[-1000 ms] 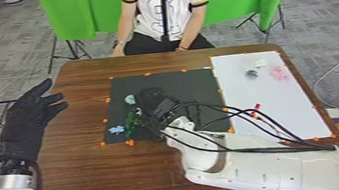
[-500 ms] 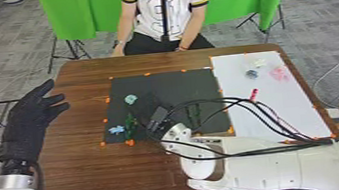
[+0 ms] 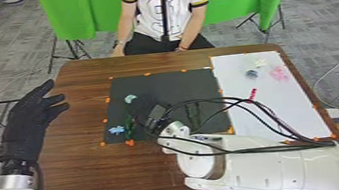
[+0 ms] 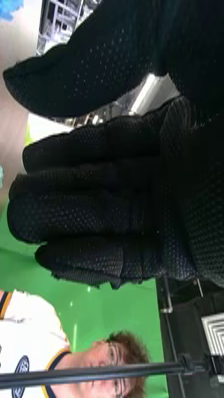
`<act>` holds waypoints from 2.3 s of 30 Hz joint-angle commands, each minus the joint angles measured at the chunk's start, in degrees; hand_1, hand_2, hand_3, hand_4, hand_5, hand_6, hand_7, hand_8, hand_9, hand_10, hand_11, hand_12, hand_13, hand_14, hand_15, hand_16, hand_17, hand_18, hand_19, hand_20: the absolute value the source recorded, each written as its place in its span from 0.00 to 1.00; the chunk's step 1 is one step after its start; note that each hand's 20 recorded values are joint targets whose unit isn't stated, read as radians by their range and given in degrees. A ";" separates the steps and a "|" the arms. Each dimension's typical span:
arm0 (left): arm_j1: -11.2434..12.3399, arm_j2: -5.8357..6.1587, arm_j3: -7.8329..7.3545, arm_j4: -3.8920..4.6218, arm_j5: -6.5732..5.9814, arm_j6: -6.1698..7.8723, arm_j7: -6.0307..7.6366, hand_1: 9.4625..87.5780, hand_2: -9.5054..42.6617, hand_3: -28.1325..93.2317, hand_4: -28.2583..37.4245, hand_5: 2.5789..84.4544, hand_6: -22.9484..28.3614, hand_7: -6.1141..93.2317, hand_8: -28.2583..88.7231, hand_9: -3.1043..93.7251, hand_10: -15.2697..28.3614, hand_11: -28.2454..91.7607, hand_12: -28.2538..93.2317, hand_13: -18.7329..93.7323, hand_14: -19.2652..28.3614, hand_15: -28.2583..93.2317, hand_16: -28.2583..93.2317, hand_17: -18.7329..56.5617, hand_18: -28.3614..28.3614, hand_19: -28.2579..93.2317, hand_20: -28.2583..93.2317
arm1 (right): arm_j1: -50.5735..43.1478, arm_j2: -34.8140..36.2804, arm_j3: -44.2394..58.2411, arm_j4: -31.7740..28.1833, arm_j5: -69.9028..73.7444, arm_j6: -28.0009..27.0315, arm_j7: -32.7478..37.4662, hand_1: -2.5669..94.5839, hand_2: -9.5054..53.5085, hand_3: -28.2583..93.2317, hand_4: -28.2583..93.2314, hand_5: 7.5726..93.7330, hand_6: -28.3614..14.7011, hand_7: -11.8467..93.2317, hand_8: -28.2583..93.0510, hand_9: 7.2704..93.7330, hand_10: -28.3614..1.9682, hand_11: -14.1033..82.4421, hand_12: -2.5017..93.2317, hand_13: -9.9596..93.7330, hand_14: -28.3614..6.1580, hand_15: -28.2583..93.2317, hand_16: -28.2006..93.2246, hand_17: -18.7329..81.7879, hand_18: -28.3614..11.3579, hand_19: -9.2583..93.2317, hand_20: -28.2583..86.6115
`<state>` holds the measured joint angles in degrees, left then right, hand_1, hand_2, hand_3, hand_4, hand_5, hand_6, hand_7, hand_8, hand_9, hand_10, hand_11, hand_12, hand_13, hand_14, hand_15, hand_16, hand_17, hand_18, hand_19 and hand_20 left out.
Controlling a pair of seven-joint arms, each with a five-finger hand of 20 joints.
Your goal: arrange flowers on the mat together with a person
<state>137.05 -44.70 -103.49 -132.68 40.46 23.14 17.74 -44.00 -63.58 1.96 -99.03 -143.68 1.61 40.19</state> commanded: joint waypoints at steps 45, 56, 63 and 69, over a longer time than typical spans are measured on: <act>5.05 -1.55 -0.94 -0.32 -0.24 1.15 1.47 0.18 0.28 0.89 0.00 0.37 0.58 0.23 0.14 0.35 0.77 0.50 0.31 0.36 0.92 0.73 0.14 0.14 0.90 0.66 0.30 | -65.86 5.68 81.33 -19.33 92.98 15.09 -37.35 0.25 0.23 0.84 0.03 0.46 0.61 0.26 0.13 0.49 0.37 0.33 0.18 0.54 0.22 0.67 0.30 0.40 0.05 0.71 0.31; 4.65 -1.49 0.39 -0.03 -0.03 0.61 1.23 0.18 0.28 0.89 0.01 0.38 0.58 0.23 0.14 0.35 0.76 0.50 0.30 0.36 0.91 0.71 0.13 0.14 0.90 0.66 0.30 | -64.24 5.44 82.50 -19.01 92.22 13.75 -37.35 0.24 0.23 0.85 0.03 0.45 0.62 0.25 0.14 0.48 0.37 0.33 0.18 0.53 0.21 0.67 0.30 0.38 0.04 0.70 0.33; 4.90 -1.43 0.54 -0.09 -0.17 0.81 1.38 0.18 0.28 0.89 0.00 0.38 0.58 0.23 0.14 0.34 0.76 0.49 0.30 0.35 0.90 0.69 0.13 0.14 0.90 0.65 0.29 | -63.58 5.60 82.66 -18.90 91.85 13.20 -37.06 0.23 0.23 0.85 0.03 0.45 0.62 0.25 0.14 0.48 0.37 0.32 0.18 0.53 0.21 0.67 0.30 0.38 0.04 0.69 0.33; 4.72 -1.29 0.12 -0.18 -0.23 0.85 1.27 0.18 0.28 0.89 0.00 0.38 0.58 0.23 0.14 0.34 0.76 0.49 0.30 0.35 0.91 0.69 0.14 0.14 0.90 0.65 0.29 | -63.24 5.43 82.75 -18.79 91.76 12.92 -36.55 0.23 0.23 0.85 0.03 0.45 0.62 0.25 0.14 0.48 0.37 0.32 0.17 0.53 0.20 0.66 0.30 0.38 0.04 0.68 0.34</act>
<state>140.97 -45.63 -103.09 -133.05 40.40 23.63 19.15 -107.44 -57.93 84.35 -117.82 -51.21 15.23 3.06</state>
